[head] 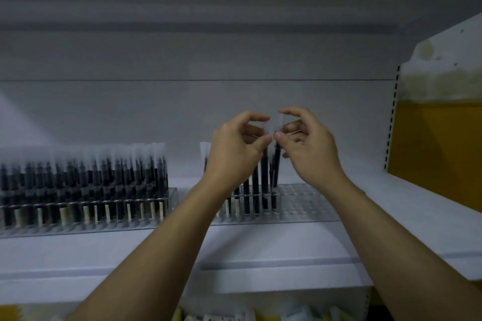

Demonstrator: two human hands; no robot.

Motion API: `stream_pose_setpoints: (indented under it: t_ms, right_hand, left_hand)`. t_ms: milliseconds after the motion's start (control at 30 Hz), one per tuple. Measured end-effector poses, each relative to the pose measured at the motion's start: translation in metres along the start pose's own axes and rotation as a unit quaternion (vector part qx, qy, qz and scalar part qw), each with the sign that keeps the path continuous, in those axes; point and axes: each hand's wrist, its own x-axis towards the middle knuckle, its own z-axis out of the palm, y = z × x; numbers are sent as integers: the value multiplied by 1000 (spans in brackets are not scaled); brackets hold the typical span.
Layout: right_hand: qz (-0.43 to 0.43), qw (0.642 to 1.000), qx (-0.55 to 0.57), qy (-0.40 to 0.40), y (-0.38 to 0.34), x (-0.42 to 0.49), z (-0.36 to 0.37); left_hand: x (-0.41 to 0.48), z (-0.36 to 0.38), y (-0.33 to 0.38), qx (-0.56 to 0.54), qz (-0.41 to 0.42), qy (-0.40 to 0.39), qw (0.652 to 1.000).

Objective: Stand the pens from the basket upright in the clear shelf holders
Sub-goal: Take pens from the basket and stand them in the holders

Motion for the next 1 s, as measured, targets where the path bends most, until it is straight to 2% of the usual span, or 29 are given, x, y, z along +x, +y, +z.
stream_pose_setpoints:
  t_ms: [333,467,633,767,867,1000]
  right_hand:
    - [1,1000,-11,2,-2,-2,-5]
    - [22,1000,-4,-19,4,-7,-4]
    - [-5,991,-102,-82,12,-24,-1]
    - [13,984,-132,-117,13,-29,-7]
    - [26,984,-103,-145,11,-27,-7]
    - [7,987,-125,-103,17,-32,-3]
  left_hand:
    - [-4,2,3,176,45,-20,983]
    - [-2,7,-4,253,23,-7,967]
    - [-1,4,-10,309,17,-12,951]
    - [-6,7,-12,313,29,-15,949]
    - [-8,8,-10,312,42,-12,949]
    - [-12,6,-9,321,50,-10,946]
